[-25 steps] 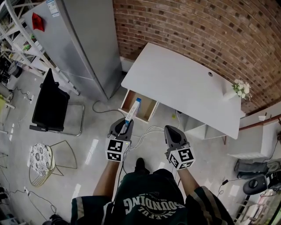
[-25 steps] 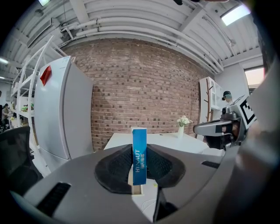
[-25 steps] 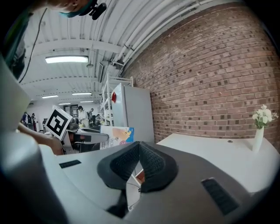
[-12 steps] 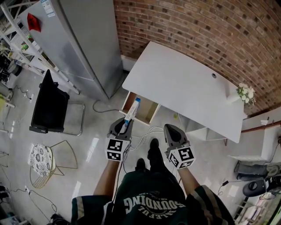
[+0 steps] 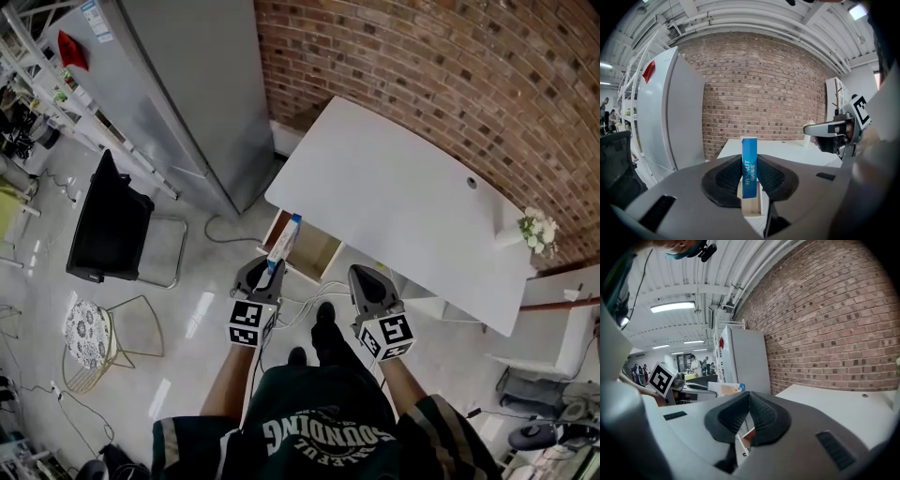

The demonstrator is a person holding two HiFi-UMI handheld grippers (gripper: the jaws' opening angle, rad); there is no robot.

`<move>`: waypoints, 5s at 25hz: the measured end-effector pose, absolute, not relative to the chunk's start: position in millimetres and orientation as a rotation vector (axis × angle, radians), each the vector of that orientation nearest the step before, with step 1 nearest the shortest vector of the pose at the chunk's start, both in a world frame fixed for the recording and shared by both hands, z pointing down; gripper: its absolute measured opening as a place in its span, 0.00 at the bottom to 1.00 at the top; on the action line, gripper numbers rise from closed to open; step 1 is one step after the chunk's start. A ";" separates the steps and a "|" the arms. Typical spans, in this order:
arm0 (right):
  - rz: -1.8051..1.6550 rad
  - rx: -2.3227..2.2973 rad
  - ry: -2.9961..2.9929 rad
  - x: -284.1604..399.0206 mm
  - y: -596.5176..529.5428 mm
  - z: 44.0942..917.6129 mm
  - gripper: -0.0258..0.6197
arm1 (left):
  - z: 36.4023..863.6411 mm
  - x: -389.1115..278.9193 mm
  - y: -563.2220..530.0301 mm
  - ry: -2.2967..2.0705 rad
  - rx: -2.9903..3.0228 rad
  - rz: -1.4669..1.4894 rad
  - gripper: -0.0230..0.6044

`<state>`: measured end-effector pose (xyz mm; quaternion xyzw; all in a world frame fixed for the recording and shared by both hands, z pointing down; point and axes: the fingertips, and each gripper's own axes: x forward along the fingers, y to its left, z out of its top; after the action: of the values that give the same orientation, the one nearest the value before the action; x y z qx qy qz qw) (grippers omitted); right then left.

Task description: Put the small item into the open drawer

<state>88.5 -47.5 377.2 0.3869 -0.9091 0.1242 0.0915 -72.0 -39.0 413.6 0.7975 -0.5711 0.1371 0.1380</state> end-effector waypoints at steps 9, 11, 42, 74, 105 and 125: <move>0.412 0.989 -2.755 87.5 -114.2 383.2 0.08 | 418.4 -72.5 -83.1 -1.743 2.193 0.415 0.19; 0.419 0.962 -2.765 85.6 -126.1 386.1 0.08 | 419.4 -73.9 -88.3 -1.756 2.170 0.420 0.19; 0.521 0.708 -2.675 -3.3 -136.1 489.5 0.08 | 550.2 -118.9 -84.6 -1.553 2.074 0.668 0.19; 0.733 0.878 -2.439 46.9 -106.2 641.1 0.08 | 756.1 -46.3 -121.4 -0.916 2.236 0.997 0.19; 0.821 0.854 -2.388 67.5 -89.0 693.3 0.08 | 864.4 25.8 -129.0 -0.644 2.075 1.045 0.19; 0.834 0.838 -2.399 66.7 -89.5 692.3 0.08 | 885.8 7.5 -142.1 -0.656 1.970 1.135 0.20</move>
<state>66.7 -89.5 692.3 0.3048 -0.8725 0.3035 0.2316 7.5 -142.1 885.8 0.7707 -0.2568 0.4440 0.3781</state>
